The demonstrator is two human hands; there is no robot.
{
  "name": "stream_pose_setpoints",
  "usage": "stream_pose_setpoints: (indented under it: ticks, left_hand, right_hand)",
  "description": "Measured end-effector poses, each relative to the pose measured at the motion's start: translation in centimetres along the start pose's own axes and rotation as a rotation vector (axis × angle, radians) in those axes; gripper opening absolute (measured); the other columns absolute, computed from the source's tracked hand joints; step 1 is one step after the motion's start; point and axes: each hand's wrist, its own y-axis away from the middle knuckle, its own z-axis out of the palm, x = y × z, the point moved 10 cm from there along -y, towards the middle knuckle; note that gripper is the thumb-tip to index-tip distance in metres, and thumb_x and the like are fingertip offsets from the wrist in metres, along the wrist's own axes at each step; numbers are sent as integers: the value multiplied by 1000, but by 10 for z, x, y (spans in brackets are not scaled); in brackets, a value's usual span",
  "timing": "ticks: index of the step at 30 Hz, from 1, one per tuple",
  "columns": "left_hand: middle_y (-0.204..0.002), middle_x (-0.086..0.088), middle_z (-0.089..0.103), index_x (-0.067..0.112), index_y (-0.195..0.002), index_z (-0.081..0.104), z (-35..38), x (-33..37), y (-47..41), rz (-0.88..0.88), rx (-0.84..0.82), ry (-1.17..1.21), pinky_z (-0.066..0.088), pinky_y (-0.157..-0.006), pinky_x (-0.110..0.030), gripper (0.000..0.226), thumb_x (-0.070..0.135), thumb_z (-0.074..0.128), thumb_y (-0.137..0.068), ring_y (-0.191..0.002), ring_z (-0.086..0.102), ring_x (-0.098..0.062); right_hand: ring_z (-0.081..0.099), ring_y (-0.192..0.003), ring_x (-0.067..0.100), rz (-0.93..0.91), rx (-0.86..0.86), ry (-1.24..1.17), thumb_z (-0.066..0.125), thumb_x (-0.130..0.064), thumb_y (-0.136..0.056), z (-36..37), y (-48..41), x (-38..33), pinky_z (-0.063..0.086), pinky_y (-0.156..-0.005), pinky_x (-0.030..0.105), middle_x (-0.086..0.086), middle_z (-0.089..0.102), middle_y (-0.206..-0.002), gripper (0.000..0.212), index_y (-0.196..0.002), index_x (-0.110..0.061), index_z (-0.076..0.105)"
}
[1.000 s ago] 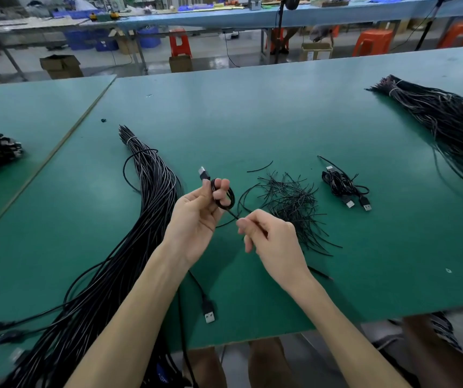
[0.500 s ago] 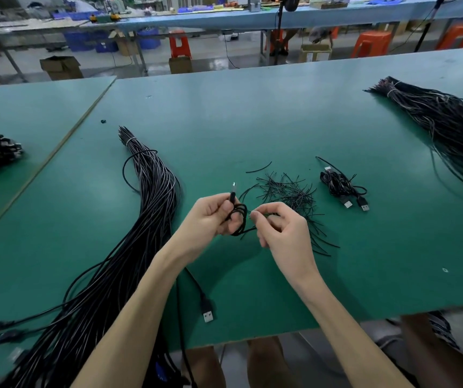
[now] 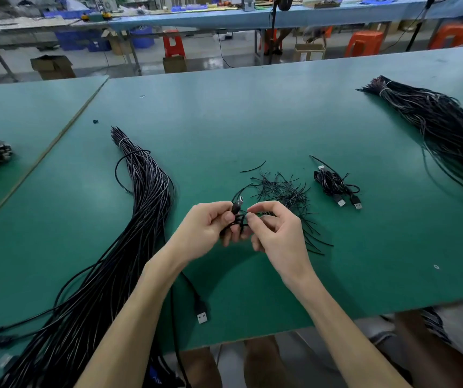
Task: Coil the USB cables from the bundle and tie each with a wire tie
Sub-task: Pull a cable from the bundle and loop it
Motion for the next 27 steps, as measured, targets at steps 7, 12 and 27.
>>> stream_pose_setpoints:
  ticks: [7, 12, 27]
  left_hand:
    - [-69, 6, 71, 4, -82, 59, -23, 18, 6, 160, 256, -304, 48, -70, -11, 26, -7, 49, -103, -64, 70, -6]
    - [-84, 6, 76, 5, -93, 65, -28, 20, 7, 158, 352, -414, 51, -77, -14, 17, 6, 54, -105, -80, 71, -4]
    - [-102, -3, 80, 4, -100, 75, -15, -12, 0, -77, 330, 177, 59, -88, -31, 22, 16, 57, -105, -98, 76, -22]
  right_hand:
    - [68, -70, 15, -57, -29, 67, 56, -4, -101, 7, 2, -5, 49, -63, 24, 0, 76, -96, 20, -109, -23, 60]
    - [73, -71, 16, -119, 3, 29, 59, -1, -101, 5, 3, -12, 55, -63, 22, -2, 76, -96, 17, -109, -17, 60]
    - [75, -66, 35, -42, -201, -119, 62, -5, -100, 27, 3, -7, 57, -54, 34, 15, 76, -83, 8, -100, -2, 55]
